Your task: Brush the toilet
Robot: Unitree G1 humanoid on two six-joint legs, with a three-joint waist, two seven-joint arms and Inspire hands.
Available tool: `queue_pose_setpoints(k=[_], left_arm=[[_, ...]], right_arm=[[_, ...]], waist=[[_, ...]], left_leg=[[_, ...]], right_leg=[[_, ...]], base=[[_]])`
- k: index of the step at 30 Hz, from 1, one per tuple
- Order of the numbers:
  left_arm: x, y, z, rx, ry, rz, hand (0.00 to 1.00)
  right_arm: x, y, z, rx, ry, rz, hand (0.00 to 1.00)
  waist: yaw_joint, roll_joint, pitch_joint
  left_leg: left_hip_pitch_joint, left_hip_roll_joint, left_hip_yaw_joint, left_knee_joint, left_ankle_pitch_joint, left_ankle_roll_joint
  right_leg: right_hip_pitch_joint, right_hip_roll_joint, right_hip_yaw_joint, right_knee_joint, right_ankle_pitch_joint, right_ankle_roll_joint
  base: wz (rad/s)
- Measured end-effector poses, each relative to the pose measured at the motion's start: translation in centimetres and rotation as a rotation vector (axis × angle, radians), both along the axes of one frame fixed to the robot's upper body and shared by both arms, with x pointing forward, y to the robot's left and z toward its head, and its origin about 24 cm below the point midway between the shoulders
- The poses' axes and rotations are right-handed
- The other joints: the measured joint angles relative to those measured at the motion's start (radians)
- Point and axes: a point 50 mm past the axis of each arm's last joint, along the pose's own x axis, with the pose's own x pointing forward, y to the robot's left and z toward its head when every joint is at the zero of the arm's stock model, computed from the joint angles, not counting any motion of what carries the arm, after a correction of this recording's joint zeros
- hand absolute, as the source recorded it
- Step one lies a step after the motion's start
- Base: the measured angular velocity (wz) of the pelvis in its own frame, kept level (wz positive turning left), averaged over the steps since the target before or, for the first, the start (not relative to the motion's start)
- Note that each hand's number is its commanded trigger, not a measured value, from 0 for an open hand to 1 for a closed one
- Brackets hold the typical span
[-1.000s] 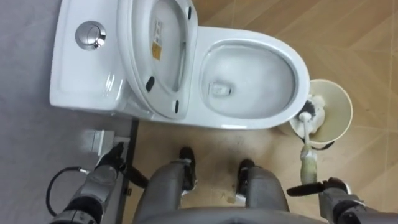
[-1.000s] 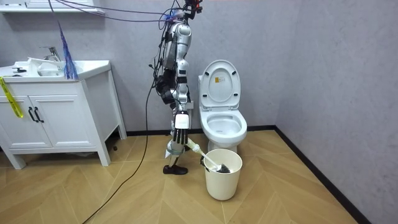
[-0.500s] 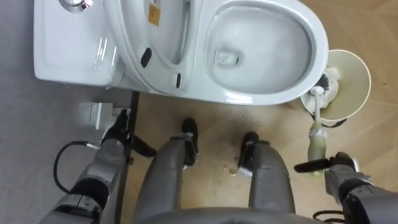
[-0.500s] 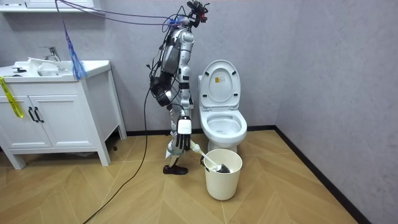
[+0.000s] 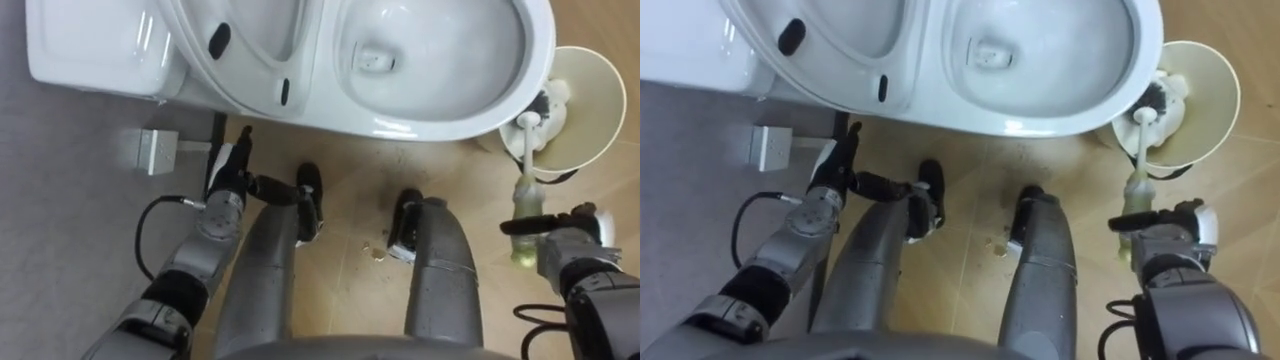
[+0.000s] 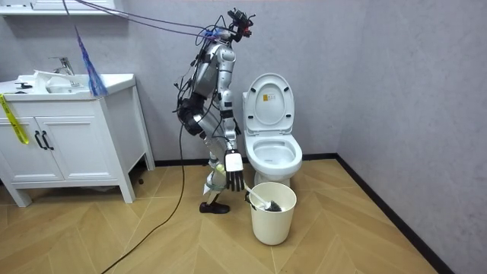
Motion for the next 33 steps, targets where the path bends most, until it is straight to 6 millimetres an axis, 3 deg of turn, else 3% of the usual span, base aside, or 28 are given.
queue_pose_setpoints(k=[9, 19, 20, 21, 22, 33], left_arm=[[-0.09, -0.42, -0.01, -0.031, -0.002, -0.020, 0.00], [-0.11, -0.57, 0.09, -0.047, 0.001, -0.048, 0.00], [-0.10, -0.59, 0.12, -0.056, 0.001, -0.048, 0.00], [-0.08, -0.61, 0.13, -0.062, 0.002, -0.046, 0.00], [-0.09, -0.64, 0.13, -0.070, 0.004, -0.043, 0.00], [-0.52, -0.09, 0.29, -0.076, -0.004, -0.046, 0.00]], right_arm=[[0.16, 0.06, 0.05, 0.041, -0.056, -0.053, 0.00], [0.19, 0.06, 0.05, 0.058, -0.064, -0.062, 0.00], [0.20, 0.05, 0.04, 0.064, -0.064, -0.058, 0.49], [0.21, 0.04, 0.04, 0.067, -0.064, -0.055, 0.68], [0.18, 0.04, 0.00, 0.075, -0.061, -0.048, 1.00], [-0.61, 0.37, -0.81, 0.178, -0.037, -0.040, 1.00]], waist=[[0.021, 0.007, -0.0002], [0.042, 0.011, -0.0005], [0.042, 0.011, -0.0006], [0.041, 0.011, -0.0005], [0.041, 0.011, -0.0005], [0.040, 0.011, 0.0000]], left_leg=[[-0.009, 0.011, 0.001, -0.003, 0.001, -0.002], [-0.025, 0.006, 0.013, -0.005, 0.001, -0.002], [-0.025, 0.005, 0.013, -0.005, 0.001, -0.002], [-0.025, 0.004, 0.014, -0.006, 0.001, -0.002], [-0.025, 0.003, 0.014, -0.006, 0.001, -0.002], [-0.030, -0.002, 0.012, 0.000, 0.000, 0.000]], right_leg=[[-0.006, 0.010, -0.002, -0.003, 0.002, -0.004], [-0.031, -0.006, -0.006, 0.000, 0.001, -0.008], [-0.031, -0.009, -0.008, 0.001, 0.000, -0.009], [-0.031, -0.011, -0.009, 0.001, 0.000, -0.009], [-0.031, -0.013, -0.011, 0.001, 0.000, -0.009], [-0.032, -0.022, -0.018, 0.018, -0.011, -0.008]], base=[[-0.02], [0.01], [0.00], [0.00], [0.00], [0.04]])
